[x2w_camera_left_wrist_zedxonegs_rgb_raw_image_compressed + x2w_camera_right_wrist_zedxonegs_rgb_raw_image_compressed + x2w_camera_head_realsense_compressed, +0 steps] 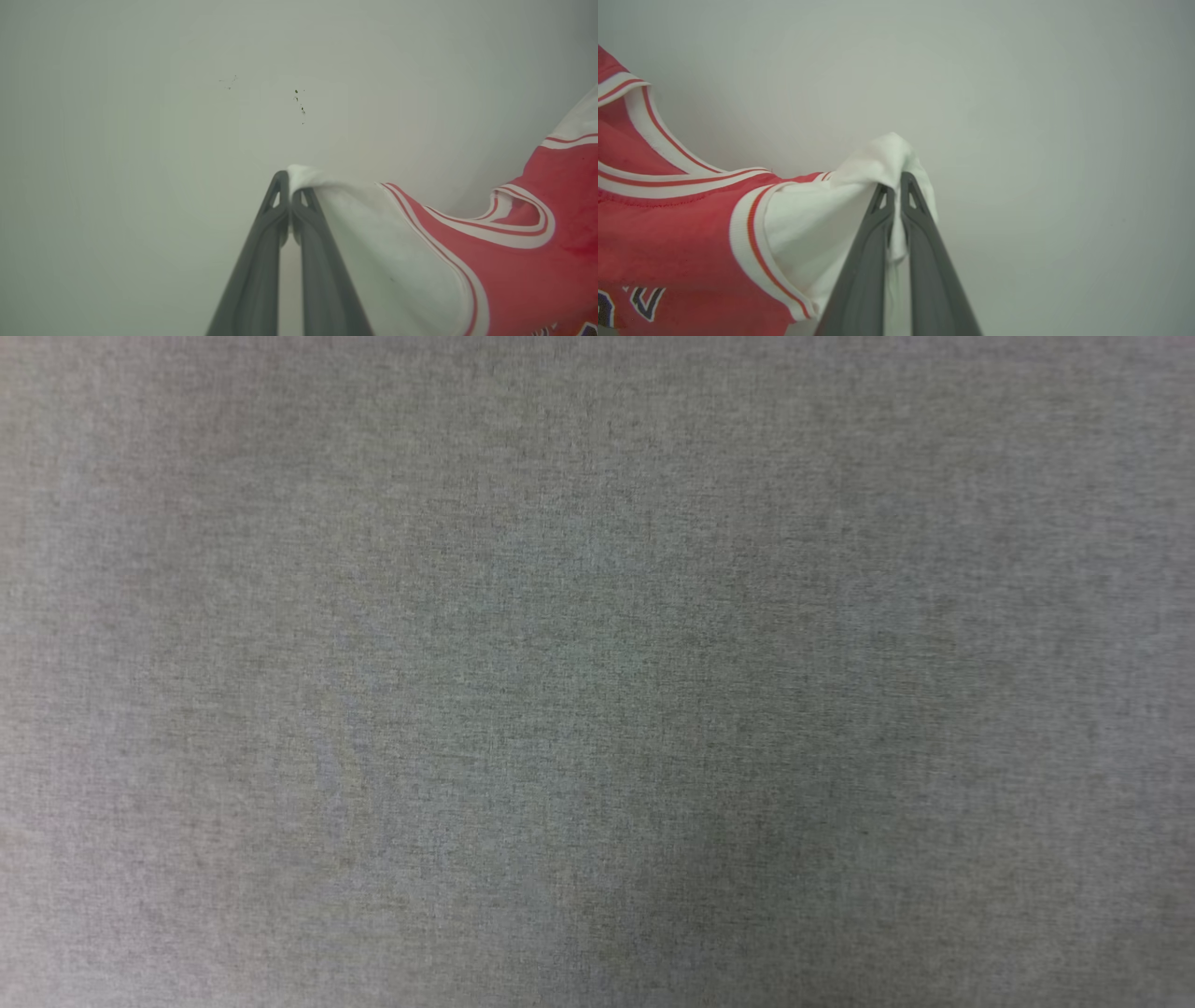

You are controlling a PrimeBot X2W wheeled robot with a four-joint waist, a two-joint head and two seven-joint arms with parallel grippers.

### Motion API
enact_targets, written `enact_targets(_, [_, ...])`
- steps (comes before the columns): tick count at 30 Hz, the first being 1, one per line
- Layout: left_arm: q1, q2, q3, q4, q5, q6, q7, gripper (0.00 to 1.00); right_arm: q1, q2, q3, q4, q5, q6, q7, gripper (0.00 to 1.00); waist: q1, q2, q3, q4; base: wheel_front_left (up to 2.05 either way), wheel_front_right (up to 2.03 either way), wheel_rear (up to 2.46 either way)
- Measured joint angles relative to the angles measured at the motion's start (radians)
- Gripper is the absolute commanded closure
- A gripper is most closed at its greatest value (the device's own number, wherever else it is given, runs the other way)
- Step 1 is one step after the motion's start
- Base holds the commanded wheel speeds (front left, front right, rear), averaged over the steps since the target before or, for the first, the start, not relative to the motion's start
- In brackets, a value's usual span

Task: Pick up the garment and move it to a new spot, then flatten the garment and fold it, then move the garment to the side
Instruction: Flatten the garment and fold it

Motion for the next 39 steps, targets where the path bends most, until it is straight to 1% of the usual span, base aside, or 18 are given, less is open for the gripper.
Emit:
enact_targets(5, [0.039, -0.008, -0.012, 0.058, -0.011, -0.008, -0.045, 1.00, -0.009, 0.005, 0.064, 0.066, 0.010, 0.000, -0.044, 1.00, 0.0000, 0.0000, 0.033, 0.014, 0.00, 0.00, 0.00])
enact_targets(9, [0.113, -0.006, -0.019, 0.079, -0.026, -0.012, -0.079, 1.00, 0.038, 0.005, 0.099, 0.093, 0.039, 0.000, -0.095, 1.00, 0.0000, 0.0000, 0.027, 0.015, 0.00, 0.00, 0.00])
enact_targets(14, [0.249, 0.012, -0.035, 0.071, -0.050, -0.012, -0.100, 1.00, 0.169, -0.011, 0.154, 0.092, 0.074, 0.000, -0.152, 1.00, -0.0001, 0.0000, -0.011, 0.011, 0.00, 0.00, 0.00])
enact_targets(17, [0.344, 0.039, -0.041, 0.046, -0.065, -0.007, -0.101, 1.00, 0.268, -0.021, 0.170, 0.072, 0.117, 0.000, -0.178, 1.00, -0.0001, 0.0000, -0.043, 0.006, 0.00, 0.00, 0.00])
enact_targets(20, [0.462, 0.069, -0.046, 0.003, -0.085, 0.009, -0.101, 1.00, 0.374, -0.038, 0.176, 0.037, 0.140, 0.000, -0.200, 1.00, -0.0001, 0.0000, -0.077, -0.001, 0.00, 0.00, 0.00])
enact_targets(23, [0.594, 0.090, -0.049, -0.049, -0.116, 0.038, -0.103, 1.00, 0.496, -0.058, 0.183, -0.019, 0.149, 0.000, -0.219, 1.00, -0.0002, 0.0000, -0.114, -0.005, 0.00, 0.00, 0.00])
enact_targets(27, [0.799, 0.123, -0.054, -0.129, -0.152, 0.094, -0.111, 1.00, 0.675, -0.070, 0.173, -0.094, 0.160, 0.000, -0.232, 1.00, -0.0002, 0.0000, -0.165, -0.008, 0.00, 0.00, 0.00])
enact_targets(30, [0.951, 0.138, -0.065, -0.181, -0.182, 0.131, -0.119, 1.00, 0.821, -0.074, 0.156, -0.147, 0.159, 0.000, -0.233, 1.00, -0.0002, 0.0000, -0.205, -0.010, 0.00, 0.00, 0.00])
enact_targets(34, [1.127, 0.147, -0.062, -0.244, -0.232, 0.178, -0.132, 1.00, 1.015, -0.072, 0.111, -0.215, 0.159, 0.000, -0.225, 1.00, -0.0003, 0.0000, -0.259, -0.013, 0.00, 0.00, 0.00])
enact_targets(36, [1.209, 0.157, -0.063, -0.271, -0.247, 0.200, -0.135, 1.00, 1.105, -0.070, 0.100, -0.250, 0.137, 0.000, -0.218, 1.00, -0.0003, 0.0000, -0.284, -0.017, 0.00, 0.00, 0.00])
enact_targets(39, [1.336, 0.175, -0.050, -0.303, -0.278, 0.237, -0.144, 1.00, 1.218, -0.047, 0.080, -0.285, 0.121, 0.000, -0.206, 1.00, -0.0004, 0.0000, -0.316, -0.029, 0.00, 0.00, 0.00])
